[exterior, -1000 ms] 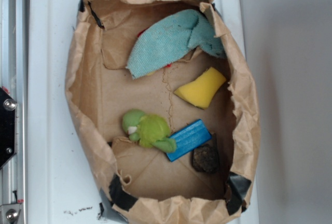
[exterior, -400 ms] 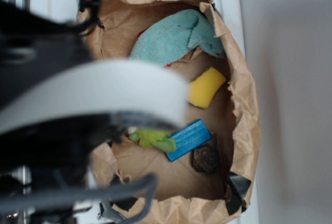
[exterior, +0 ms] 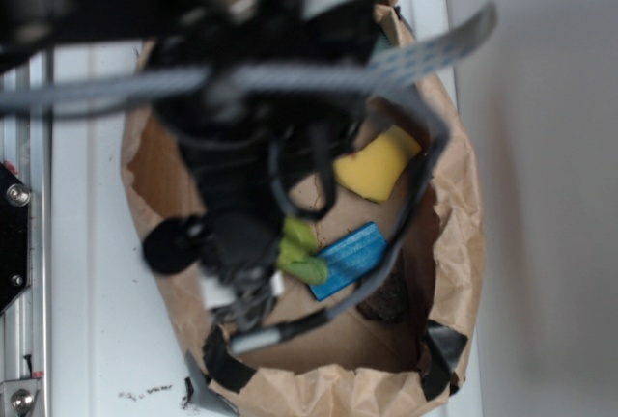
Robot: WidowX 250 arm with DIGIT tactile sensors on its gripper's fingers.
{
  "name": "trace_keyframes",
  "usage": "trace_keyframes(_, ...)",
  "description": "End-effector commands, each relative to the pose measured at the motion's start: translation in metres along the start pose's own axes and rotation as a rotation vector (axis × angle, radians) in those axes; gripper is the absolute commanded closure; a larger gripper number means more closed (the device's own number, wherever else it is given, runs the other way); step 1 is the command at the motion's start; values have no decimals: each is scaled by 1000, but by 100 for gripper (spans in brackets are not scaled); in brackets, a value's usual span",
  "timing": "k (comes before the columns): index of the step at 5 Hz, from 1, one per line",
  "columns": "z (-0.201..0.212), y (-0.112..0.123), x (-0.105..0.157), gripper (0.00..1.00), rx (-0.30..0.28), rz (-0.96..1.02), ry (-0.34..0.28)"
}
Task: Grab the green animal.
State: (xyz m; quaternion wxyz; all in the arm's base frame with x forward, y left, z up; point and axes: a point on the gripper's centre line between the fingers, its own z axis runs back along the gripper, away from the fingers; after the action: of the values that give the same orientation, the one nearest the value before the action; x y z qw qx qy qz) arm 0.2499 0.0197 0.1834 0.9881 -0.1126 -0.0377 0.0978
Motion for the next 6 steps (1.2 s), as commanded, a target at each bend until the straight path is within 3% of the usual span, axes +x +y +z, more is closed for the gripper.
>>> trace_keyframes(1,-22,10,14,0,-72,26,-109)
trace_keyframes(2,-43,-3,9,0,-73,-55,-113)
trace_keyframes(3,-49,-8,9,0,-20,-87,-131)
trace_keyframes(6,-49,-8,9,0,-20,-87,-131)
